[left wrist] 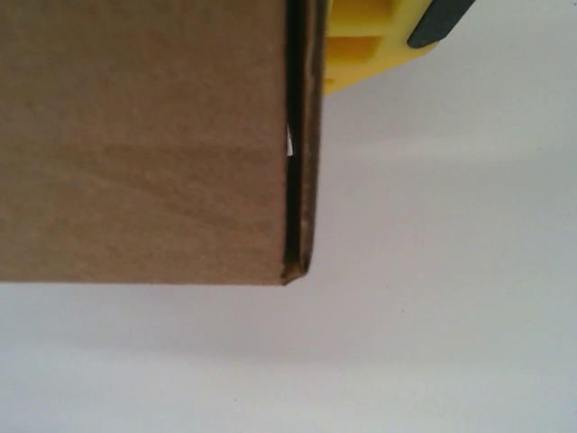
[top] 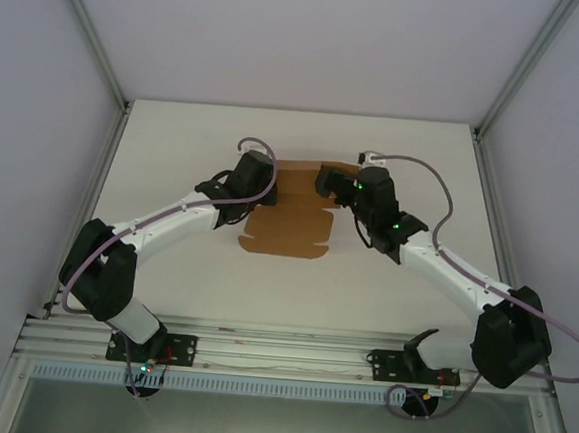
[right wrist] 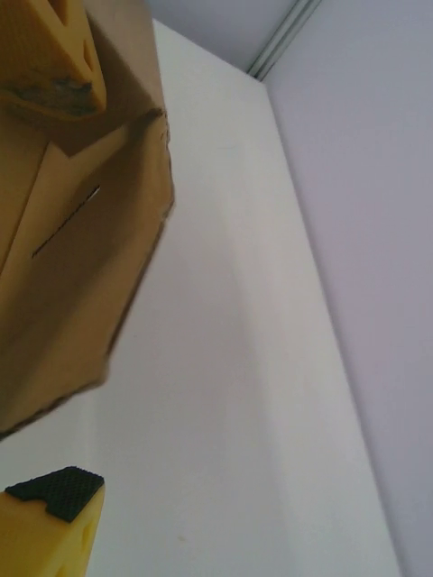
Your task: Assemble paper box
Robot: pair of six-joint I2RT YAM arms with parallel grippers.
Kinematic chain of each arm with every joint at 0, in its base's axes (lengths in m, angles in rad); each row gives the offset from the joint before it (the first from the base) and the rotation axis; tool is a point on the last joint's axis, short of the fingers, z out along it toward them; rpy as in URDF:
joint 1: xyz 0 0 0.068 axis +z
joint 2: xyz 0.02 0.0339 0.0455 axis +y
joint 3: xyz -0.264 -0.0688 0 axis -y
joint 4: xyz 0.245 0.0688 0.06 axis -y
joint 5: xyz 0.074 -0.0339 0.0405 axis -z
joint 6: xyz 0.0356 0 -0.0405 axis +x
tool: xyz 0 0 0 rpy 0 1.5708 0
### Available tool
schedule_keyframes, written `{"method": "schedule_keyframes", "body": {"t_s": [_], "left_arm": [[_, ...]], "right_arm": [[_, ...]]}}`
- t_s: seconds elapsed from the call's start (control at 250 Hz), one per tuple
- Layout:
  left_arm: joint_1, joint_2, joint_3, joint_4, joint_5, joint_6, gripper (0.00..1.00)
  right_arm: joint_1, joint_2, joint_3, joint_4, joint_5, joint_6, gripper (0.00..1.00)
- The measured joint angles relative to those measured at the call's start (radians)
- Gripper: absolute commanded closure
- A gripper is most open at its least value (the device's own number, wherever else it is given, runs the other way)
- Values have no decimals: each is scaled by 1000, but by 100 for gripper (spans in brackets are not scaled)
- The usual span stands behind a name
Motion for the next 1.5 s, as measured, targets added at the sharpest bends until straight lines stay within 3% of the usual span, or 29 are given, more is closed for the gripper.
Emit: {"method": "schedule_keyframes", "body": {"t_s": [0.296, 0.476, 0.64, 0.927, 1.163, 1.347, 1.499], "left_arm": [[0, 2, 18, 2, -31, -27, 100], [0, 2, 24, -13, -37, -26, 100], [0, 2, 26, -13, -38, -27, 100], [0, 2, 26, -13, -37, -29, 100], [0, 2, 26, -16, -40, -34, 100], [10, 2, 24, -31, -51, -45, 100], [18, 2, 24, -29, -49, -69, 100]], "right_arm": [[5, -25, 62, -129, 120, -35, 0], [4, -169, 72, -227, 178, -41, 0], [-14, -253, 90, -272, 159, -37, 0], [-19, -45, 291, -431, 72, -114, 0], [-19, 123, 331, -499, 2, -163, 0], [-31, 160, 332, -451, -37, -154, 0], [-35, 151, 263, -286, -92, -127, 0]]}}
